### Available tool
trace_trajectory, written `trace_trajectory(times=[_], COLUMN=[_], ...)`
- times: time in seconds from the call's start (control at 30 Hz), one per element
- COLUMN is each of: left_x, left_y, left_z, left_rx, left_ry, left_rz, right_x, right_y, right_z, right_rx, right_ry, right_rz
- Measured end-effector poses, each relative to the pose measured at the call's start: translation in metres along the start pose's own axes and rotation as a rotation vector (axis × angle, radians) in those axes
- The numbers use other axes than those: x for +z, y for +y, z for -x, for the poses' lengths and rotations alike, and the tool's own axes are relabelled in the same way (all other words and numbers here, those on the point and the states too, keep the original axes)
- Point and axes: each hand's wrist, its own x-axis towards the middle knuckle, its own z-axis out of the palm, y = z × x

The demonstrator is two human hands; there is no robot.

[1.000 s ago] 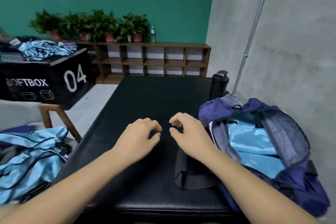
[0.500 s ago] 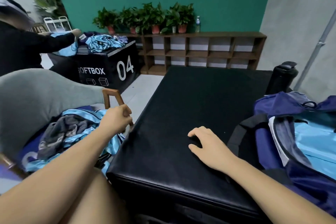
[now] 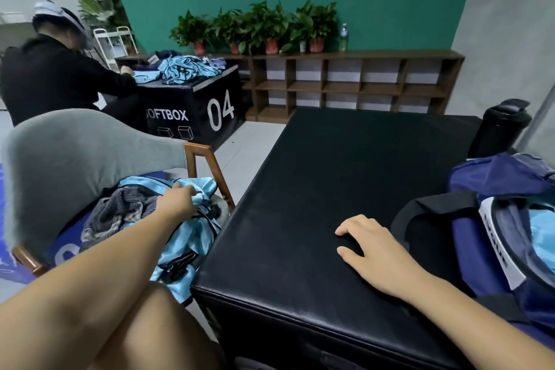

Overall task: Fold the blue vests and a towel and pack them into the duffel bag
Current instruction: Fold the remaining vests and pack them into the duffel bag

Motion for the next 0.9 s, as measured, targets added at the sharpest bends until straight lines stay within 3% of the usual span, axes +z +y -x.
trace_trajectory(times=[0.2,0.33,0.6,0.9], left_x=[0.009,0.013,0.001,-0.080], left_y=[0.009,0.004,-0.002,0.042], left_z=[-0.010,-0.019,-0.015,0.022], left_rx=[0.005,-0.010,0.007,0.226], left_ry=[-0.180,-0.189,0.051,0.406], left_rz=[-0.162,-0.182,-0.031,0.343], right_x=[0.003,0.003,0.001,-0.013], right_y=[0.002,0.001,-0.002,-0.004], right_z=[0.002,0.002,0.002,0.000], right_rx=[-0.021,-0.022,-0.028,-0.025], right_ry=[-0.018,-0.024,-0.029,-0.113], right_rz=[0.040,0.047,0.054,0.014])
